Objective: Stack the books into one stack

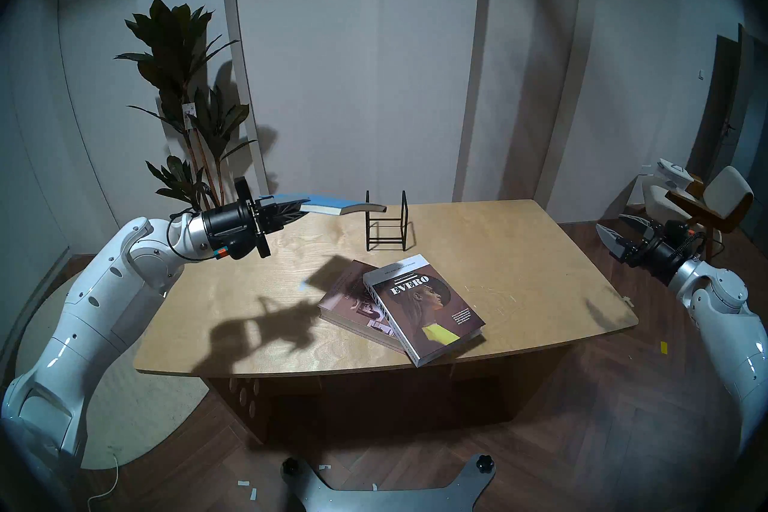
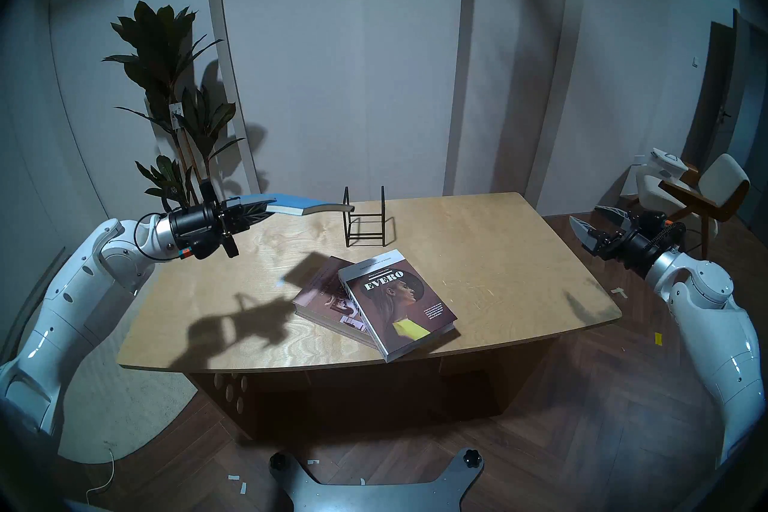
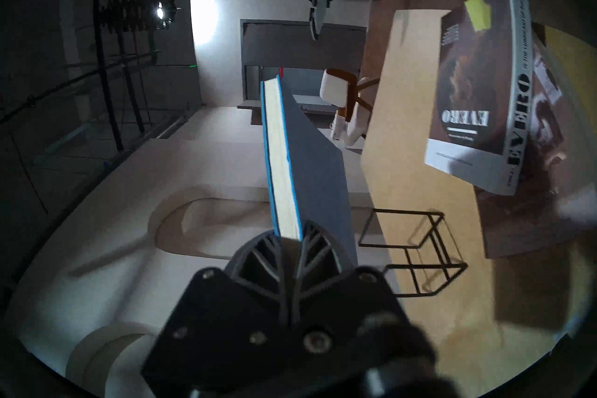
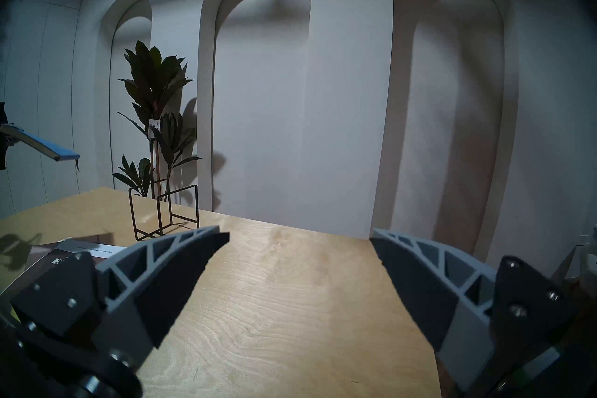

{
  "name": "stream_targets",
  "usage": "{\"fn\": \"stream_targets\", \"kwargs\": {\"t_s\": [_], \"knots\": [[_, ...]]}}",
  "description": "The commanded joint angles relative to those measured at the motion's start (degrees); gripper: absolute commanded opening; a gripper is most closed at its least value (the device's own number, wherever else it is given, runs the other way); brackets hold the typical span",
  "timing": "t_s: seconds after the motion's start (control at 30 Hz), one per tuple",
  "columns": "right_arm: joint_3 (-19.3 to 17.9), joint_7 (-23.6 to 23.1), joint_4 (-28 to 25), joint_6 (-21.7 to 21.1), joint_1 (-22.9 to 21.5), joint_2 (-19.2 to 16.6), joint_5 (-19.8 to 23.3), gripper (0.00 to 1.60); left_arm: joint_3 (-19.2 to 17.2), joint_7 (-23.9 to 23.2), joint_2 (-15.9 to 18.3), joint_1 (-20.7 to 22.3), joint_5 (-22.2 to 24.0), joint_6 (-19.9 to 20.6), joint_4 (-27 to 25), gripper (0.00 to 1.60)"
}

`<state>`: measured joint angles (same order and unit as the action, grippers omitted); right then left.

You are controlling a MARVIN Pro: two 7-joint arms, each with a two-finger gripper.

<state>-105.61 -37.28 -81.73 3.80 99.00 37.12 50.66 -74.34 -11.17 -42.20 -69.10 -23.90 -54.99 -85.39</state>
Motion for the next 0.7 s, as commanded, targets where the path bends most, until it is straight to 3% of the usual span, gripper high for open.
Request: {"fn": "stream_targets", "kwargs": {"t_s": [0.0,0.07,0.27,0.37,0.47,0.5,0.67], "knots": [[-0.26,-0.18,0.06,0.95,-1.46,-0.31,-0.03,1.60,-1.50,1.35,1.39,-2.27,5.74,0.69,-5.53,0.00],[-0.15,-0.38,0.25,1.09,-1.66,-0.29,-0.05,1.60,-0.93,1.34,1.28,-3.56,7.64,0.89,-7.30,0.00],[-0.02,-0.63,0.48,1.26,-1.89,-0.25,-0.09,1.60,0.40,1.22,-0.84,-3.35,6.79,1.53,-8.33,0.00],[0.00,-0.71,0.54,1.29,-1.95,-0.23,-0.11,1.60,0.95,1.57,-3.19,-3.05,3.27,2.52,-7.92,0.00],[0.27,-0.81,0.83,1.47,-2.33,-0.17,-0.17,1.60,1.61,1.67,-4.61,-2.72,2.56,3.49,-7.23,0.00],[1.66,-0.33,1.54,1.59,-3.88,-0.20,-0.87,1.60,1.18,2.98,-6.46,-2.56,-0.90,3.36,-6.70,0.00],[5.75,0.80,2.49,2.08,-7.79,-0.62,-2.65,1.60,1.29,4.81,-9.11,-2.56,-6.78,3.79,-5.67,0.00]]}}
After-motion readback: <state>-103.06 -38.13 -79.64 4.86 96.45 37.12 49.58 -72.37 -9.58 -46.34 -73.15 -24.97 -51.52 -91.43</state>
